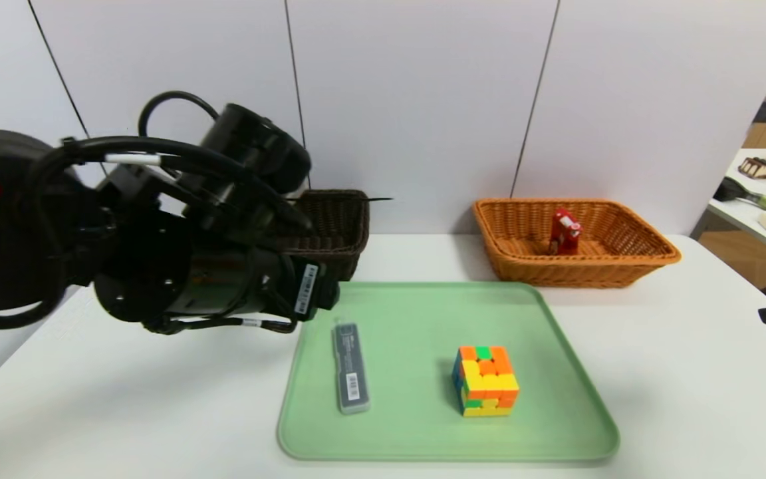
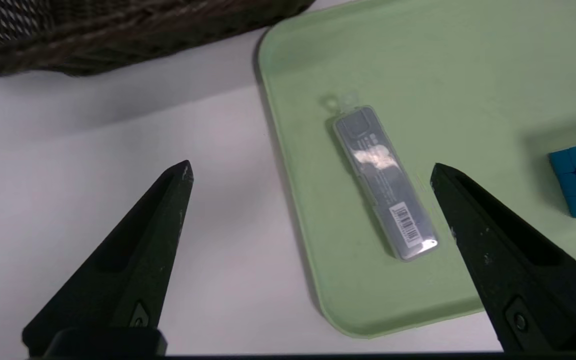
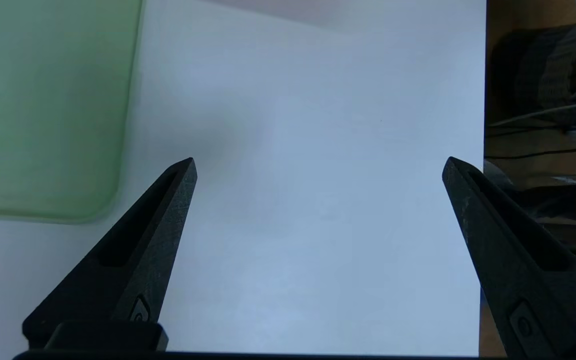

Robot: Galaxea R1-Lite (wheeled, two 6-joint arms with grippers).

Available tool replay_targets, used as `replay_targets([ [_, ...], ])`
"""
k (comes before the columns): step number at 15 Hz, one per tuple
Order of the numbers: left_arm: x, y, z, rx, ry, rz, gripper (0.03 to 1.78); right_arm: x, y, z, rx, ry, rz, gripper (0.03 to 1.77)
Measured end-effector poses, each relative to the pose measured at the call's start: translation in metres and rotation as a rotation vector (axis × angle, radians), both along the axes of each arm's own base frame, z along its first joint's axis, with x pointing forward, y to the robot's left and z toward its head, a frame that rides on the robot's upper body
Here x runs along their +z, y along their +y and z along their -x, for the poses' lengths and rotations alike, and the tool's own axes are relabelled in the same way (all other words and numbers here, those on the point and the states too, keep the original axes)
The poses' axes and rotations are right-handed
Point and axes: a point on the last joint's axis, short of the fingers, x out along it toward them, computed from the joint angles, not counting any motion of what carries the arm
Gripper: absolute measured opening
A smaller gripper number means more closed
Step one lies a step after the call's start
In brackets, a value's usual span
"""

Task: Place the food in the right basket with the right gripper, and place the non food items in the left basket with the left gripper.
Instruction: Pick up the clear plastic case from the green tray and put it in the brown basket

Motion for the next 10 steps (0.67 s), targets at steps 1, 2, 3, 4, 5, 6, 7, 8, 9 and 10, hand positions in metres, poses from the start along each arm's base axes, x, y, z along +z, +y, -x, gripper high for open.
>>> replay_targets([
  [1, -0.005, -0.010, -0.001, 0.019, 0.038, 0.012, 1.69, -0.002, -0.001, 0.004, -0.005, 0.012, 0.001, 1.69],
  [2, -0.009, -0.019, -0.002, 0.038, 0.074, 0.025, 1.69, -0.003, -0.002, 0.009, -0.007, 0.019, 0.001, 1.69],
  [3, -0.013, -0.027, -0.002, 0.053, 0.104, 0.034, 1.69, -0.005, -0.003, 0.012, -0.009, 0.028, 0.001, 1.69],
  [4, -0.017, -0.034, -0.003, 0.070, 0.131, 0.041, 1.69, -0.006, -0.003, 0.015, -0.011, 0.029, 0.001, 1.69],
  [5, -0.020, -0.040, -0.004, 0.082, 0.151, 0.048, 1.69, -0.007, -0.003, 0.017, -0.011, 0.029, 0.000, 1.69],
  [6, -0.025, -0.045, -0.006, 0.092, 0.172, 0.044, 1.69, -0.007, -0.004, 0.019, -0.012, 0.030, 0.001, 1.69],
  [7, -0.029, -0.048, -0.009, 0.108, 0.186, 0.052, 1.69, -0.008, -0.004, 0.020, -0.012, 0.030, 0.000, 1.69],
  [8, -0.035, -0.052, -0.012, 0.130, 0.203, 0.060, 1.69, -0.008, -0.004, 0.020, -0.011, 0.031, 0.000, 1.69],
  [9, -0.041, -0.056, -0.014, 0.151, 0.218, 0.066, 1.69, -0.009, -0.004, 0.020, -0.010, 0.033, 0.000, 1.69],
  [10, -0.047, -0.060, -0.018, 0.167, 0.230, 0.068, 1.69, -0.009, -0.004, 0.020, -0.009, 0.033, 0.000, 1.69],
])
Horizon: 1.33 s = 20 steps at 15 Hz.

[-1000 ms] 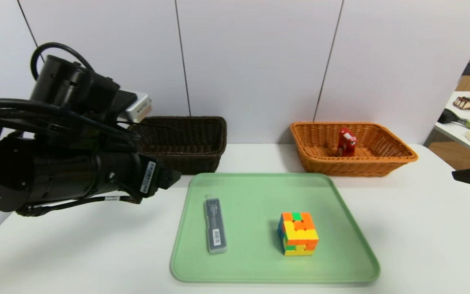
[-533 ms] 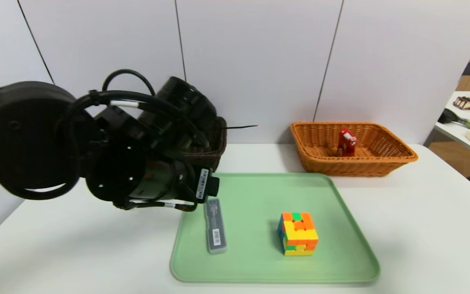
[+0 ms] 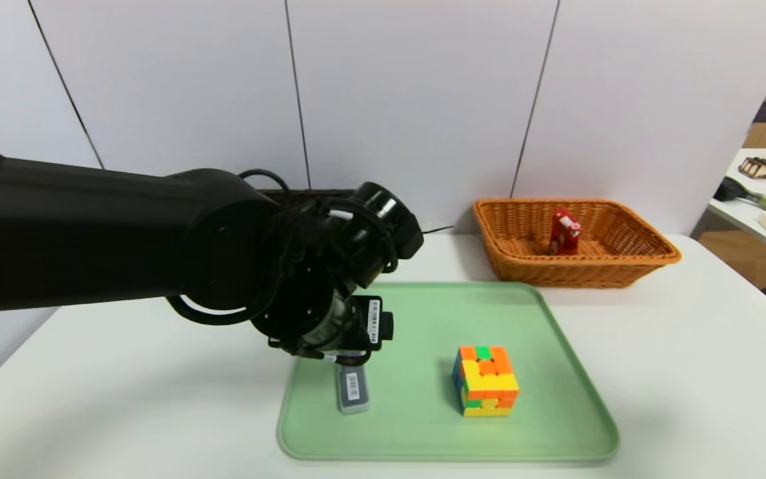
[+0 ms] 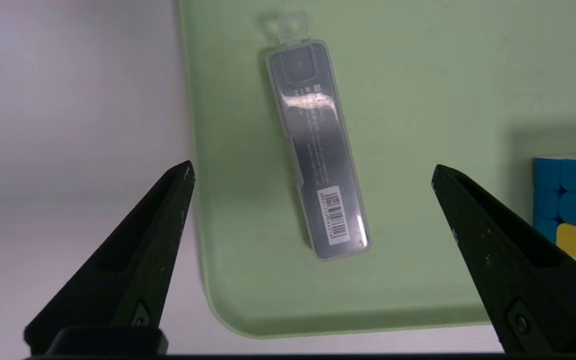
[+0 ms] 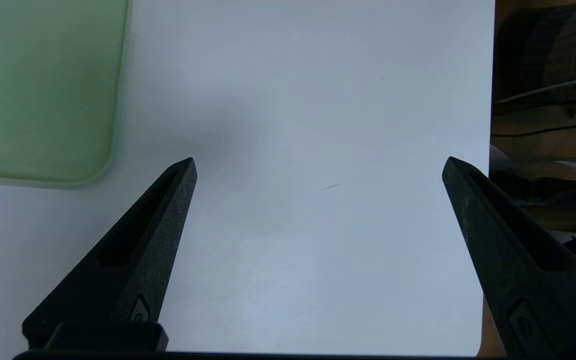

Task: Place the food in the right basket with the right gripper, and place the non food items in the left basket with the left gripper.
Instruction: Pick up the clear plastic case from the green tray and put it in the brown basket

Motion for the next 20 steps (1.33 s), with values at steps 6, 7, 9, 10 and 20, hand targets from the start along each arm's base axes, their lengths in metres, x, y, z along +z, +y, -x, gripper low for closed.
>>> replay_targets([
  [6, -0.024, -0.020, -0.017, 0.093, 0.100, 0.015, 1.69, -0.003, 0.001, 0.000, 0.010, 0.010, -0.001, 1.69],
  [7, -0.027, -0.022, -0.019, 0.101, 0.108, 0.022, 1.69, -0.003, 0.001, 0.001, 0.011, 0.010, -0.002, 1.69],
  [9, -0.034, -0.025, -0.022, 0.121, 0.121, 0.022, 1.69, -0.003, 0.001, 0.001, 0.013, 0.009, -0.002, 1.69],
  [10, -0.037, -0.026, -0.023, 0.126, 0.126, 0.020, 1.69, -0.003, 0.001, 0.001, 0.013, 0.008, -0.002, 1.69],
  [20, -0.060, -0.027, -0.038, 0.175, 0.169, -0.022, 1.69, -0.002, 0.001, 0.001, 0.019, 0.001, -0.002, 1.70],
])
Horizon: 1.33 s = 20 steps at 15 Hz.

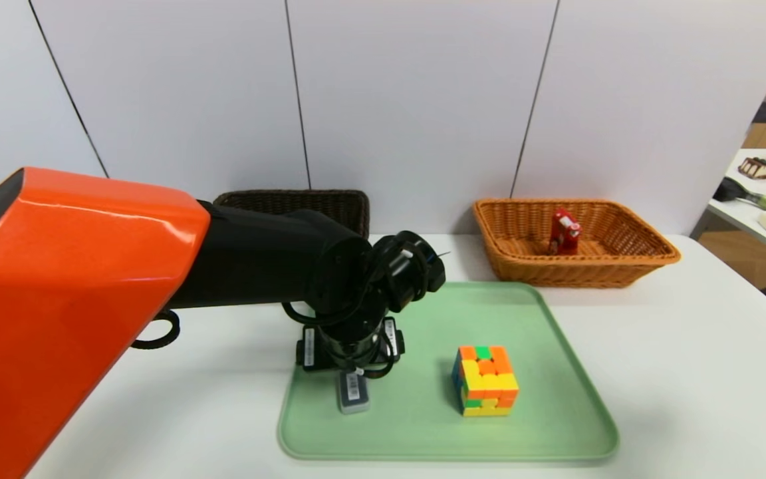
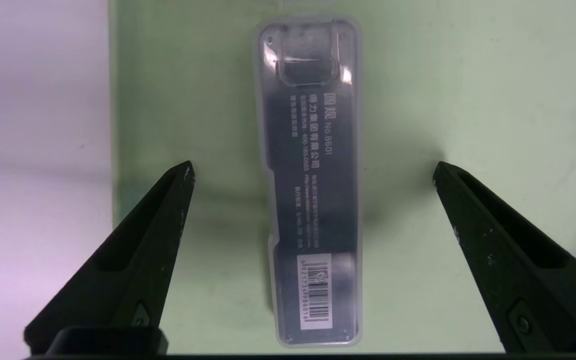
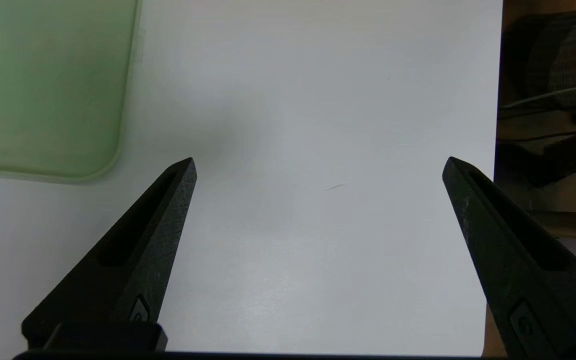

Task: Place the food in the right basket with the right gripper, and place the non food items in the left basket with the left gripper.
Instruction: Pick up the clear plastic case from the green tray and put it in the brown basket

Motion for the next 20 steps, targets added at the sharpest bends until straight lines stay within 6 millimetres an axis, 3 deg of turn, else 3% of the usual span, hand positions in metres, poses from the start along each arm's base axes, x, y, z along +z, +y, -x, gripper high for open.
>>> replay_targets([
  [7, -0.003, -0.002, -0.003, -0.002, 0.011, -0.017, 1.69, 0.000, 0.001, -0.001, 0.005, 0.002, 0.001, 1.70],
  [14, -0.009, 0.000, 0.000, -0.014, 0.050, -0.077, 0.94, 0.000, 0.001, -0.001, 0.008, 0.003, 0.002, 1.70],
  [17, -0.010, 0.000, 0.000, -0.014, 0.053, -0.082, 0.77, 0.000, 0.001, -0.001, 0.010, 0.001, 0.002, 1.70],
  [20, -0.011, 0.001, 0.001, -0.015, 0.064, -0.093, 0.77, 0.001, 0.001, -0.001, 0.011, 0.000, 0.002, 1.70],
])
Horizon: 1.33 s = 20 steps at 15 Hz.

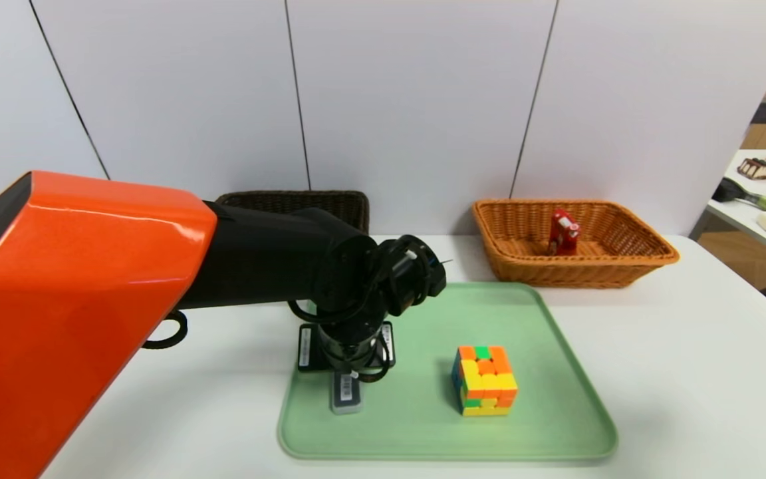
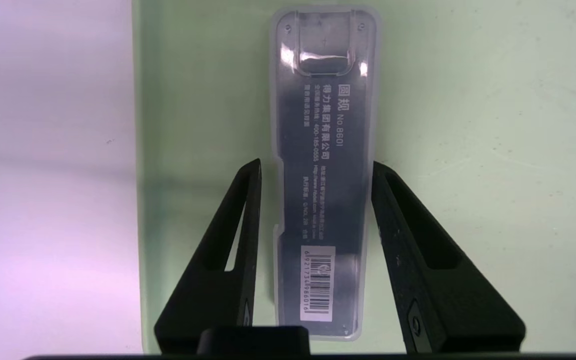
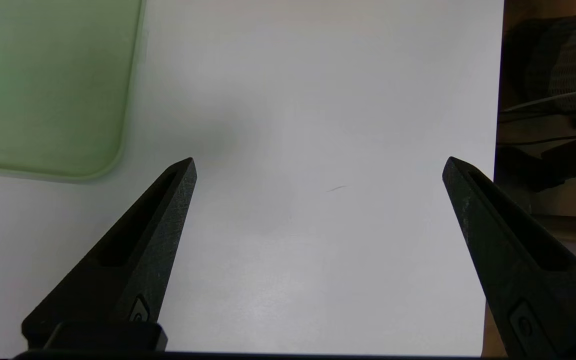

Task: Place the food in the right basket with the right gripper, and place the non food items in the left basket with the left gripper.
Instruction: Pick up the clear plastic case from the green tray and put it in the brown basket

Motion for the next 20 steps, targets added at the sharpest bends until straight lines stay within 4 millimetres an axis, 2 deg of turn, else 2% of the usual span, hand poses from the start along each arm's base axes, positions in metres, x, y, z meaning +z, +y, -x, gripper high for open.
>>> replay_targets([
  [5, 0.003, 0.000, 0.003, -0.009, 0.005, -0.003, 0.76, 0.001, 0.000, 0.000, 0.003, -0.002, -0.003, 1.70],
  [6, 0.005, 0.000, 0.006, -0.019, 0.004, -0.005, 0.74, 0.000, 0.000, 0.000, 0.005, -0.001, -0.005, 1.70],
  [7, 0.008, 0.000, 0.008, -0.028, 0.005, -0.005, 0.62, 0.000, 0.000, 0.000, 0.005, 0.001, -0.005, 1.70],
  [12, 0.020, -0.001, 0.016, -0.045, -0.014, 0.019, 0.62, -0.002, 0.000, 0.000, 0.009, 0.006, -0.005, 1.70],
  [20, 0.024, -0.004, 0.020, -0.058, -0.029, 0.031, 0.62, -0.002, 0.001, 0.000, 0.011, 0.011, -0.004, 1.70],
])
